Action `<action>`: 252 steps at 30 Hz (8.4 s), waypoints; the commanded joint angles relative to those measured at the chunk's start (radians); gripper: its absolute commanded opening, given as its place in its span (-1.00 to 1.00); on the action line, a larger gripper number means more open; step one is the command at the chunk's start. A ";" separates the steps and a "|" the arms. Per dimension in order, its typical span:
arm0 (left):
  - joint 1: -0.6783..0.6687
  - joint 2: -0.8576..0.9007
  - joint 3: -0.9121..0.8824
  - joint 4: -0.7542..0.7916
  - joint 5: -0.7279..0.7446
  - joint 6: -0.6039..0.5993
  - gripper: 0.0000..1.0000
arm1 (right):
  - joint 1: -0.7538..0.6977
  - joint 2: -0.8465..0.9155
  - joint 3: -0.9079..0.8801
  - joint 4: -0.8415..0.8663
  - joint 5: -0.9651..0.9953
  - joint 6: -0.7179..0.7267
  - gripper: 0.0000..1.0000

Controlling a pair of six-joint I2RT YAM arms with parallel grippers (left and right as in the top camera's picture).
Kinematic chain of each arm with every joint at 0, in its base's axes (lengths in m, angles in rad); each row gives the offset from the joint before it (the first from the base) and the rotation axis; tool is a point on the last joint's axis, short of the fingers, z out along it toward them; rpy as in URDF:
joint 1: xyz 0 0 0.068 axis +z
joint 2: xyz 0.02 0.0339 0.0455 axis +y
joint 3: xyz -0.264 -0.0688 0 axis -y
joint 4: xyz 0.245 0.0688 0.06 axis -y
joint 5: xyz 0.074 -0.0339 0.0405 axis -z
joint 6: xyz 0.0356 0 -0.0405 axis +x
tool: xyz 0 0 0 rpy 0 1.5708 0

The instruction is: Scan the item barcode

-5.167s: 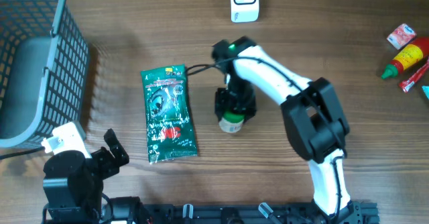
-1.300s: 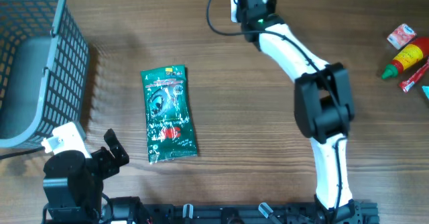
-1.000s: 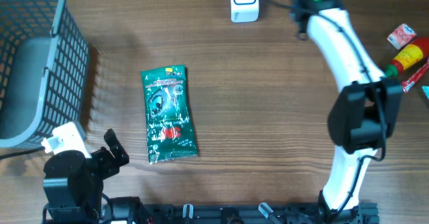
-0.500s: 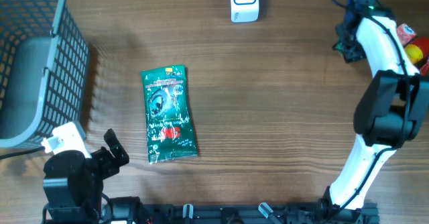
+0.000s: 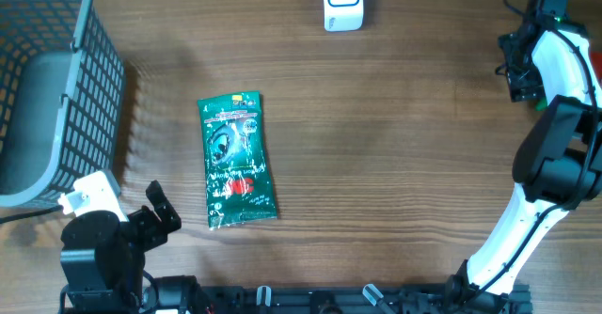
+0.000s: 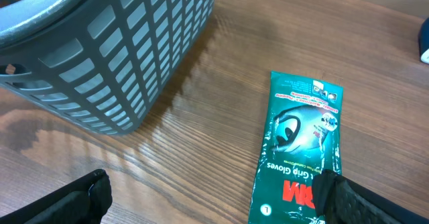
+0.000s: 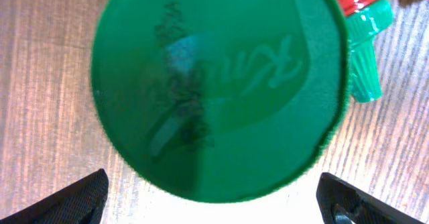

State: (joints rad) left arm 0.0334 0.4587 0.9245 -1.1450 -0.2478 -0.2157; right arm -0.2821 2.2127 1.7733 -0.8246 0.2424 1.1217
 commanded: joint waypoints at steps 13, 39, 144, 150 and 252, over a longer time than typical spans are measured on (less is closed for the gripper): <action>-0.005 -0.003 0.003 0.003 0.005 0.002 1.00 | 0.357 -0.115 0.001 -0.169 -0.435 -0.313 0.99; -0.005 -0.003 0.003 0.003 0.005 0.002 1.00 | 1.128 0.142 -0.001 0.005 -0.310 -0.698 0.25; -0.005 -0.003 0.003 0.003 0.005 0.002 1.00 | 0.920 0.033 -0.059 -0.247 -0.219 -0.442 0.79; -0.005 -0.003 0.003 0.003 0.004 0.002 1.00 | 0.936 0.047 -0.126 -0.237 -0.202 -0.414 0.79; -0.005 -0.003 0.003 0.003 0.005 0.002 1.00 | 0.577 -0.027 -0.681 0.740 -1.407 -0.758 0.56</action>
State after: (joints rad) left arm 0.0334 0.4587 0.9245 -1.1450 -0.2481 -0.2157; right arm 0.3367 2.1677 1.0985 -0.0669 -1.2320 0.4881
